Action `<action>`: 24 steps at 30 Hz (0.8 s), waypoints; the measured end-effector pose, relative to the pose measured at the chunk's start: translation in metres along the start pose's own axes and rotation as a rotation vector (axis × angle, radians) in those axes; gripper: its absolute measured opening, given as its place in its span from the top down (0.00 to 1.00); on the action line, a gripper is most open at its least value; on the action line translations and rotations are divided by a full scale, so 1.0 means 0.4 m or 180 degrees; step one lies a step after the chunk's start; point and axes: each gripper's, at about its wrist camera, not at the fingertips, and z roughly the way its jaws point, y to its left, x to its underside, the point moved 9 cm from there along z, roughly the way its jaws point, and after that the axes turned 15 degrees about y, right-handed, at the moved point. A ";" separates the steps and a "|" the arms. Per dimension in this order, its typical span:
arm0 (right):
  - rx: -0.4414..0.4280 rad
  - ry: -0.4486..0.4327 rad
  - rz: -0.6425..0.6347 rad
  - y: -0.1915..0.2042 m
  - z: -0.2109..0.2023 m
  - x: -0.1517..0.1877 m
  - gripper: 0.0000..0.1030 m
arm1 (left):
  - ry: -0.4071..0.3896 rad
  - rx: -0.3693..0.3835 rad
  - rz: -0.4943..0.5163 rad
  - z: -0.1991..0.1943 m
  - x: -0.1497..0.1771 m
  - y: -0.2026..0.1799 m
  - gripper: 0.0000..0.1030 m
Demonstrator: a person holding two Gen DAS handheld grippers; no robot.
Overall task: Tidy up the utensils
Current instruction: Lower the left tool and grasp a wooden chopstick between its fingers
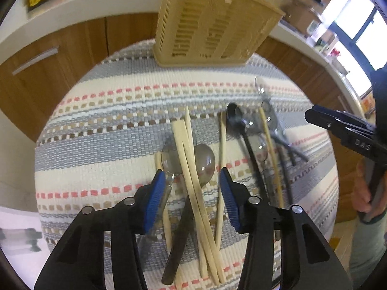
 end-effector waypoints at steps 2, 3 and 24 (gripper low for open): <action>-0.0033 0.0108 -0.0107 0.020 0.019 0.001 0.57 | 0.0056 -0.0075 -0.0024 0.007 -0.002 0.005 0.62; -0.0058 0.0157 -0.0150 0.029 0.028 0.002 0.57 | 0.0078 -0.0104 -0.0032 0.014 -0.004 0.006 0.63; -0.0712 0.0850 -0.0025 0.146 0.171 -0.007 0.95 | 0.0163 -0.0147 -0.0119 0.021 -0.017 0.010 0.70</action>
